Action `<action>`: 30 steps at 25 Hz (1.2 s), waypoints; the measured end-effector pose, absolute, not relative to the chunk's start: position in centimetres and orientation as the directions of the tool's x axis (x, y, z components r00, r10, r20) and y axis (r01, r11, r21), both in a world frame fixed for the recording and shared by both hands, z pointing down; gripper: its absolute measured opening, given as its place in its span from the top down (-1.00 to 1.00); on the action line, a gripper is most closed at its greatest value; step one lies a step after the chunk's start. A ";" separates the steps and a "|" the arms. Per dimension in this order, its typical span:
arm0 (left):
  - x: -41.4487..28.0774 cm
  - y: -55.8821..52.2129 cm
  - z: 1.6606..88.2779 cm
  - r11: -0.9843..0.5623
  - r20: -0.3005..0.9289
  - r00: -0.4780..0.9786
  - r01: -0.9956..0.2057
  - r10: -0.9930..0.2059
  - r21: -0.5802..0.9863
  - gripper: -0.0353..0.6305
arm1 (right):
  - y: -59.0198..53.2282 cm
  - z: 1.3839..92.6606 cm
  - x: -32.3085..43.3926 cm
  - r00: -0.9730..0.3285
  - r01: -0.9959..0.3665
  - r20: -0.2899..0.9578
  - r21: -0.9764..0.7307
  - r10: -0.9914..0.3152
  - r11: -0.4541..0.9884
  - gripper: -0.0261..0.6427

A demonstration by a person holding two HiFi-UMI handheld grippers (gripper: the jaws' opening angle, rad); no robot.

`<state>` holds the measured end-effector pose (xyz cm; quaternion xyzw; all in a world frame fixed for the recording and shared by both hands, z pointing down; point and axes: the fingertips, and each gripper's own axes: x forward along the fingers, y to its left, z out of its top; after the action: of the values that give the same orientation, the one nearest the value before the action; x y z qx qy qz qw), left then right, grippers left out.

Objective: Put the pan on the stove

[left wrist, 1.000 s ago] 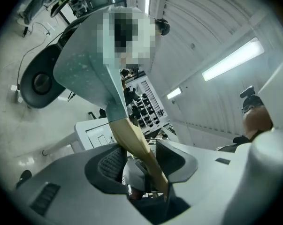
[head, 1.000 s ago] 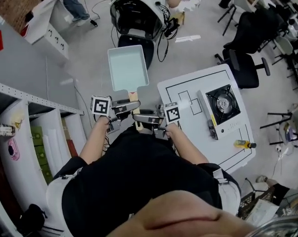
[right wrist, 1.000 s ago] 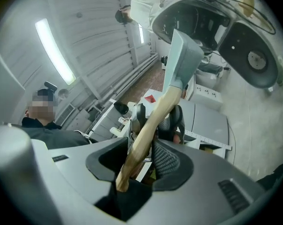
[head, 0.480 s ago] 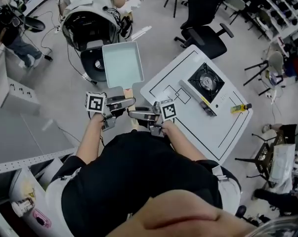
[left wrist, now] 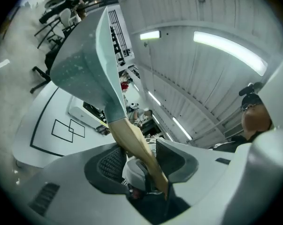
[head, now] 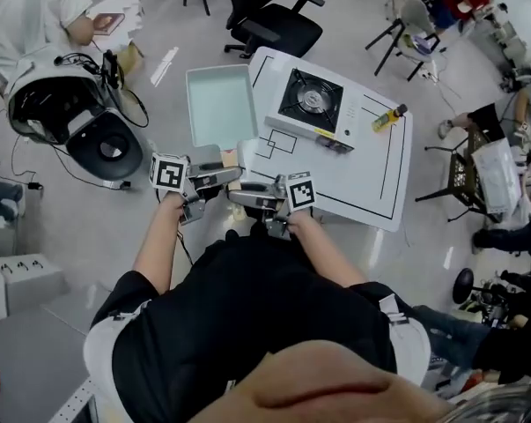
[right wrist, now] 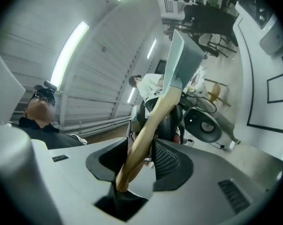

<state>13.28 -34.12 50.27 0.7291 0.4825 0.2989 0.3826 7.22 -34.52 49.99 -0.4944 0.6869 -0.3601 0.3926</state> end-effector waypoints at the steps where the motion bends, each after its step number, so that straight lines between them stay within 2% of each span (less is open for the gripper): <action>1: 14.0 -33.2 50.5 -0.223 0.063 0.324 0.484 0.944 0.846 0.29 | -33.8 50.2 8.0 -0.165 -0.391 -0.186 -0.889 -0.969 0.238 0.41; 9: 20.1 -26.3 52.6 -0.120 0.063 0.130 0.497 0.990 0.859 0.29 | -28.2 52.4 14.4 0.061 -0.419 -0.202 -0.894 -0.978 0.158 0.41; 13: 22.6 -23.7 53.7 -0.078 0.057 0.060 0.450 0.997 0.890 0.29 | -26.2 53.5 17.2 0.142 -0.411 -0.208 -0.902 -0.968 0.134 0.41; 21: 29.7 -18.9 57.6 -0.040 0.052 -0.020 0.394 0.998 0.918 0.29 | -21.8 57.2 24.4 0.246 -0.374 -0.192 -0.923 -0.950 0.090 0.40; 30: 33.6 -15.1 62.0 0.013 0.008 -0.064 0.319 0.998 0.948 0.29 | -18.2 61.4 28.6 0.306 -0.305 -0.136 -0.952 -0.942 0.039 0.40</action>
<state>33.59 -15.08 62.05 0.5574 0.5907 0.4278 0.3967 28.61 -18.22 61.36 -0.6209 0.5021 -0.3083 0.5171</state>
